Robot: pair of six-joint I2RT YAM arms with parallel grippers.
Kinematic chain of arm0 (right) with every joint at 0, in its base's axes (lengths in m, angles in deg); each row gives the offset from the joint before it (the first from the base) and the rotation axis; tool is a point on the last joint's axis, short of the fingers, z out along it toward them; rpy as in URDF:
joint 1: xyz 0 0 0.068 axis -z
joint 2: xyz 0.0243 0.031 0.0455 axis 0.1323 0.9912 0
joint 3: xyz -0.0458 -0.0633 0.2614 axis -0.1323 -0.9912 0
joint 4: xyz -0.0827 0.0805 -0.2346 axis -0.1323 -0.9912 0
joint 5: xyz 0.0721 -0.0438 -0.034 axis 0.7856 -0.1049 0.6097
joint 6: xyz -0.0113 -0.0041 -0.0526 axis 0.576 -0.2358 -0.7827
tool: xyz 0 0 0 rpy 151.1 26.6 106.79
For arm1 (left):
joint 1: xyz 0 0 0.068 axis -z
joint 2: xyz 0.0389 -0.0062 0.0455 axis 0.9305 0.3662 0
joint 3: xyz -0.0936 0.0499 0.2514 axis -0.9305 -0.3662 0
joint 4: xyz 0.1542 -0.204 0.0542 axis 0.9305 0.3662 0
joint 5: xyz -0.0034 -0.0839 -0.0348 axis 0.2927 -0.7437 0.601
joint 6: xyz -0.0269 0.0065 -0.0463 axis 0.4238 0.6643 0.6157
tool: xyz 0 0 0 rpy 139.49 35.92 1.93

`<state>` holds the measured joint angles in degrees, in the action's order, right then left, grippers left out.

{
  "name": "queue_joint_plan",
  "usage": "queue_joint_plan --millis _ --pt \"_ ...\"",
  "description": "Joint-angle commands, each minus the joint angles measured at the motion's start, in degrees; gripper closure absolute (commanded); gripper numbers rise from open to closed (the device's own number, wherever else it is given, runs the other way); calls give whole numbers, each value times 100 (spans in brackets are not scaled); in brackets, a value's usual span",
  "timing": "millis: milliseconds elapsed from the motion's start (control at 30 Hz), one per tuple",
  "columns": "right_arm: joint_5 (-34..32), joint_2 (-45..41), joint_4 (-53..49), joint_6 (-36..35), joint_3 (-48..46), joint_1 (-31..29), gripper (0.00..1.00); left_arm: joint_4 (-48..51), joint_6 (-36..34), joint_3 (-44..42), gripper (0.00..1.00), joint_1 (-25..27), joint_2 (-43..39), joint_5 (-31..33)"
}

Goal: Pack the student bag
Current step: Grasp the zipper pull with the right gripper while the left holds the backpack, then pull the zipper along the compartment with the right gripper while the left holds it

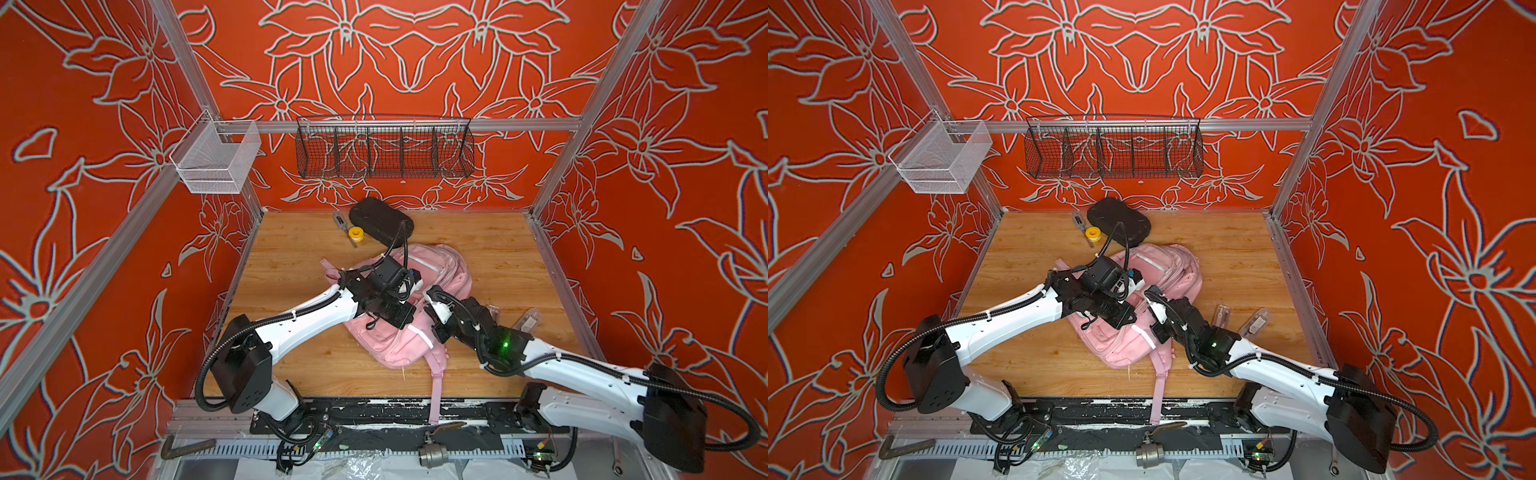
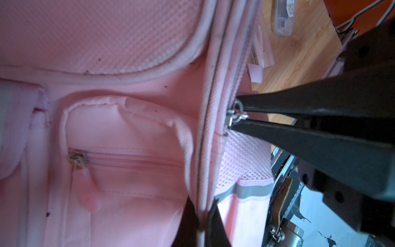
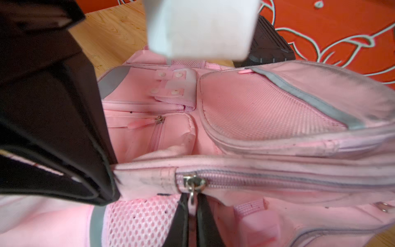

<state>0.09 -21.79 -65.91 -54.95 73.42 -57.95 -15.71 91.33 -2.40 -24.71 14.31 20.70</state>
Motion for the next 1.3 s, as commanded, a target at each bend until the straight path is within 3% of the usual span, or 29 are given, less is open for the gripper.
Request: queue_joint_plan --millis 0,267,500,733,933,1033,1167,1267 --pt "12 -143 146 2 135 77 95 -95 -132 19 100 42 -341 -430" --pt "156 -176 -18 175 136 210 100 315 -294 20 100 -18 -454 -254" --pt "297 -321 -563 436 308 883 100 1046 -588 -107 100 -276 -683 8" --pt "182 233 -1658 517 1116 1685 100 1641 -972 -244 100 -416 -936 -52" --pt "527 394 -1742 345 1379 2064 100 1899 -1309 -305 100 -461 -1159 140" --pt "1000 374 -1788 192 1358 2118 100 2006 -1445 -250 100 -585 -1196 212" --pt "2468 -8 -962 -227 798 2101 100 1988 -1443 -88 100 -663 -1149 79" --pt "2568 -358 -385 -250 271 2091 100 1891 -1425 -68 100 -661 -1119 -17"
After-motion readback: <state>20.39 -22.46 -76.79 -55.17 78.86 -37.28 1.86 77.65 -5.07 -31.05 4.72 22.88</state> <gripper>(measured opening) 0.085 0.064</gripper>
